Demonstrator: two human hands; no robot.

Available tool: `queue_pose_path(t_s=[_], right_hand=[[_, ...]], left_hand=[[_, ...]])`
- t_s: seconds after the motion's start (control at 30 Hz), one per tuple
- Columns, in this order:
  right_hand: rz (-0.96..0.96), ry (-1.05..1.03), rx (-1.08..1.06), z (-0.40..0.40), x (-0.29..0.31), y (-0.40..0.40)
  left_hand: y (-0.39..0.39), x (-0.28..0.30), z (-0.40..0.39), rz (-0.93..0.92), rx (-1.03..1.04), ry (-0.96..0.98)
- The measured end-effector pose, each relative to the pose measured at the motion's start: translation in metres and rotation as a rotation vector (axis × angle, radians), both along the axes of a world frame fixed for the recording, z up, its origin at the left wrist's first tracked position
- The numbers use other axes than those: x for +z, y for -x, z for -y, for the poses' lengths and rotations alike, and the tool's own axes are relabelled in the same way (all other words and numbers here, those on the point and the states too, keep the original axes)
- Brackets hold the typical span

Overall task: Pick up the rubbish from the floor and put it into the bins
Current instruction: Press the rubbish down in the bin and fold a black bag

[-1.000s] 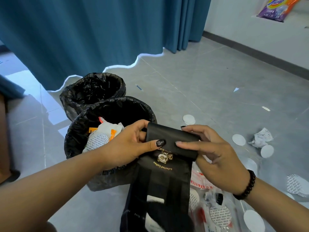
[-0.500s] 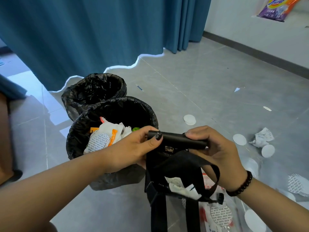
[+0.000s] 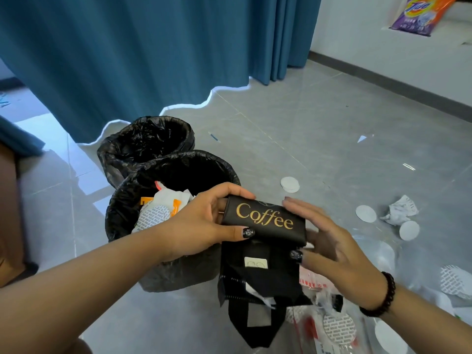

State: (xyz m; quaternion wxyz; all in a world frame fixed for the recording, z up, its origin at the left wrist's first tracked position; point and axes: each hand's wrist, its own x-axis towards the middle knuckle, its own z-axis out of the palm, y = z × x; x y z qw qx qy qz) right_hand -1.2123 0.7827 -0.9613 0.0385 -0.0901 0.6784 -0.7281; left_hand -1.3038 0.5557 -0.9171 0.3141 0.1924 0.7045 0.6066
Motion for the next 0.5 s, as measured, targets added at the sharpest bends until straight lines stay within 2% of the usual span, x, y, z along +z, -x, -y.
queue_pose_path(t_s=[0.07, 0.13, 0.37, 0.5], right_hand=[[0.177, 0.083, -0.037, 0.005, -0.003, -0.004], [0.238, 0.122, -0.089, 0.009, -0.004, -0.005], [0.122, 0.182, -0.268, 0.011, 0.004, -0.004], [0.022, 0.063, -0.323, 0.019, 0.005, -0.003]], left_hand=[[-0.001, 0.000, -0.002, -0.042, -0.019, 0.031], [-0.003, -0.001, -0.003, -0.057, -0.041, 0.060], [-0.013, -0.003, -0.010, 0.207, -0.029, 0.059], [-0.013, -0.004, -0.007, 0.346, -0.014, 0.020]])
